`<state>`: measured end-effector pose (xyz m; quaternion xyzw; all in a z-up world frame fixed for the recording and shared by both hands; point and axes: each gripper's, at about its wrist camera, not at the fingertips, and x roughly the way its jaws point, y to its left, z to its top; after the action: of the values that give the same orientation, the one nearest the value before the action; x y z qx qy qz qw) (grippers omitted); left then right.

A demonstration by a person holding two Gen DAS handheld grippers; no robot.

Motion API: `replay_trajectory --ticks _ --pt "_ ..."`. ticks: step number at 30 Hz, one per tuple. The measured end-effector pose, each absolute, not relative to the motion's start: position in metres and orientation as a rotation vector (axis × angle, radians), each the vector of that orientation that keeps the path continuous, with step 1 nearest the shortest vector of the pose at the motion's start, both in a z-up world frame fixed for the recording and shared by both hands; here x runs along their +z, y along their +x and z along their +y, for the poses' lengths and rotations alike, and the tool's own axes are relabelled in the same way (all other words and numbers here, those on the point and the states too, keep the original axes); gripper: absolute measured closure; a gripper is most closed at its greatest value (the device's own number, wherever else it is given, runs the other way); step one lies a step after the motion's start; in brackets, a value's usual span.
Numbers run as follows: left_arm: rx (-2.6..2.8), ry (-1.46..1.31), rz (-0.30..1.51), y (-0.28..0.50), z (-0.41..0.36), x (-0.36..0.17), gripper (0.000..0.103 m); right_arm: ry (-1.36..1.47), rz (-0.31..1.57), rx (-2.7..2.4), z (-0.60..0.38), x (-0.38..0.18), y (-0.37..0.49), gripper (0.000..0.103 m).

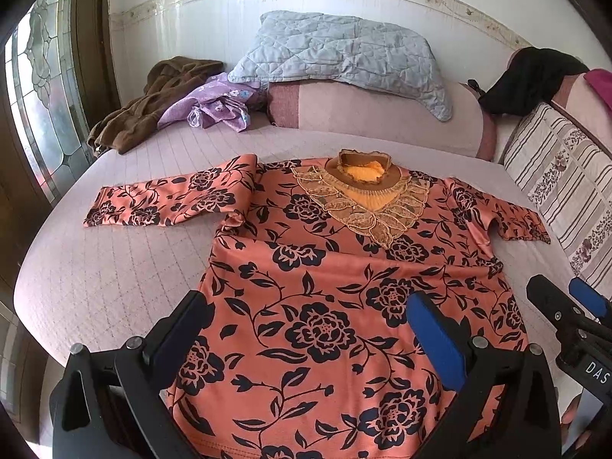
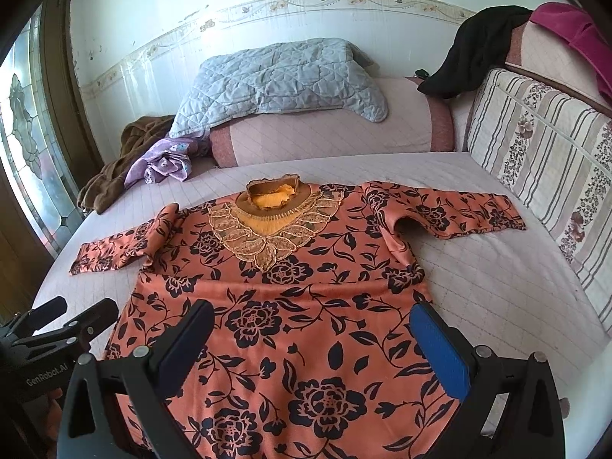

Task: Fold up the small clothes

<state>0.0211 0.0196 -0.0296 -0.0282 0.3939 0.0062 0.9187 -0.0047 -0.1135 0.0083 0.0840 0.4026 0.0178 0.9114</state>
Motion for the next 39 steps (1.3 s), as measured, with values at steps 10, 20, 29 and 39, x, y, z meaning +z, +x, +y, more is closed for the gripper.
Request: replay_trajectory --ticks 10,20,29,39 --pt "0.016 -0.058 0.816 0.024 0.02 -0.033 0.0 0.169 0.831 0.039 -0.112 0.008 -0.003 0.0" --pt "0.012 -0.065 0.82 0.026 0.02 -0.032 0.0 0.161 0.833 0.046 -0.108 0.007 0.002 0.0" --pt "0.009 -0.06 0.824 0.028 0.018 -0.032 0.0 0.16 0.839 0.05 -0.107 0.004 0.002 0.0" --pt "0.014 -0.059 0.826 0.031 0.019 -0.032 0.0 0.148 0.835 0.056 -0.102 0.003 0.005 0.0"
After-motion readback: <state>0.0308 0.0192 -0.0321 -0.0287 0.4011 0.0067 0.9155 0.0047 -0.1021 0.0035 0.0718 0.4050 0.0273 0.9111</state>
